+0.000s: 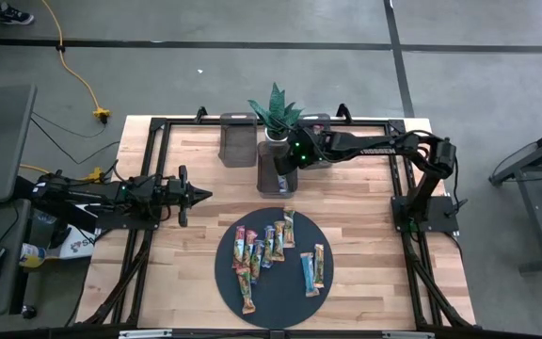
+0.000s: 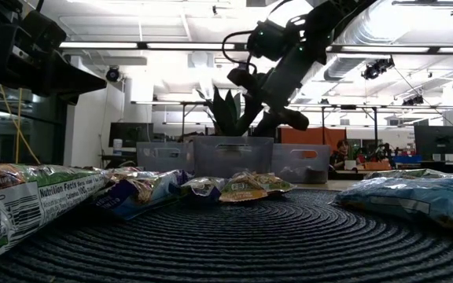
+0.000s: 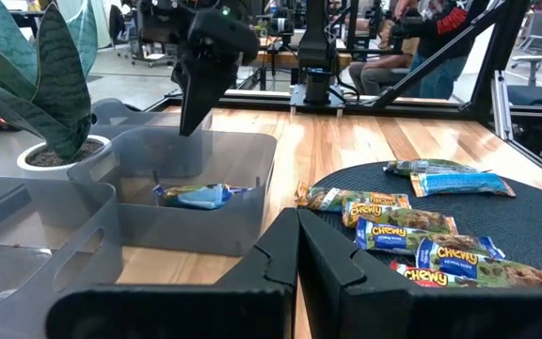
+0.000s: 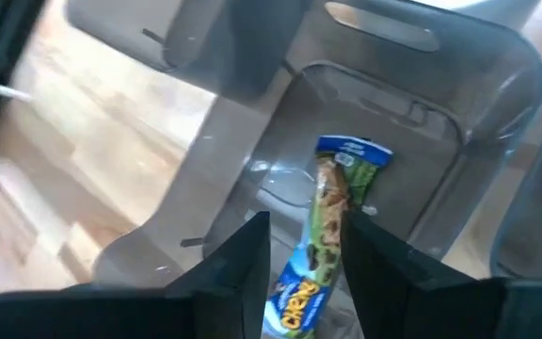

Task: Pick and place Granola Bars by type
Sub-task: Put the yellow granola bar into the left black bin

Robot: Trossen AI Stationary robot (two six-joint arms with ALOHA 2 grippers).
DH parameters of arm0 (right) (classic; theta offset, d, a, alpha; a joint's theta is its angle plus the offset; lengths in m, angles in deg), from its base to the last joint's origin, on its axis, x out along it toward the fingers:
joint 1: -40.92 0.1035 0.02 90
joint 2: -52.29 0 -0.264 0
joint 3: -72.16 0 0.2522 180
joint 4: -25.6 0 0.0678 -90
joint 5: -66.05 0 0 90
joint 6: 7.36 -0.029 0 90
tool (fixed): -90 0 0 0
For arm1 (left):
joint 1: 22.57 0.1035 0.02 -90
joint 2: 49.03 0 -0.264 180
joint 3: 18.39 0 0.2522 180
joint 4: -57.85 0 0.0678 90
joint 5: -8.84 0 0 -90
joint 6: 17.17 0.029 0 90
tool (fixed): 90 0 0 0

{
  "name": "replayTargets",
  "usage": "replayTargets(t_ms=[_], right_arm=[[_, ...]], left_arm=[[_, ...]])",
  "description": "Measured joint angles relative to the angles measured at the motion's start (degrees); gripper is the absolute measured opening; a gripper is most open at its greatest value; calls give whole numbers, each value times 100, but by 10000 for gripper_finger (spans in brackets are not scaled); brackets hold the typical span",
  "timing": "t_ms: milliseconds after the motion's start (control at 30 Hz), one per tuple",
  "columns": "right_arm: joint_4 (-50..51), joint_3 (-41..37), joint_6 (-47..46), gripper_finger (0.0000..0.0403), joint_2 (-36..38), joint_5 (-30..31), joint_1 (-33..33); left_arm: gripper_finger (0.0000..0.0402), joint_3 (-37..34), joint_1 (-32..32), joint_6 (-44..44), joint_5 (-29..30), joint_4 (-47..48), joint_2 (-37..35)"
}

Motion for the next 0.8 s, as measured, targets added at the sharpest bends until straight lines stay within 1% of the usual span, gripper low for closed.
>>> replayTargets(t_ms=[200, 500, 800], right_arm=[[-50, 0, 109, 114, 299, -205, 2], [-14, 0, 189, 114, 1015, -793, 140], [276, 0, 31, 114, 1639, -774, 627]], left_arm=[[1, 0, 2, -1, -1, 0, 0], [1, -1, 0, 0, -1, 0, -1], [1, -2, 0, 0, 1, 0, -1]])
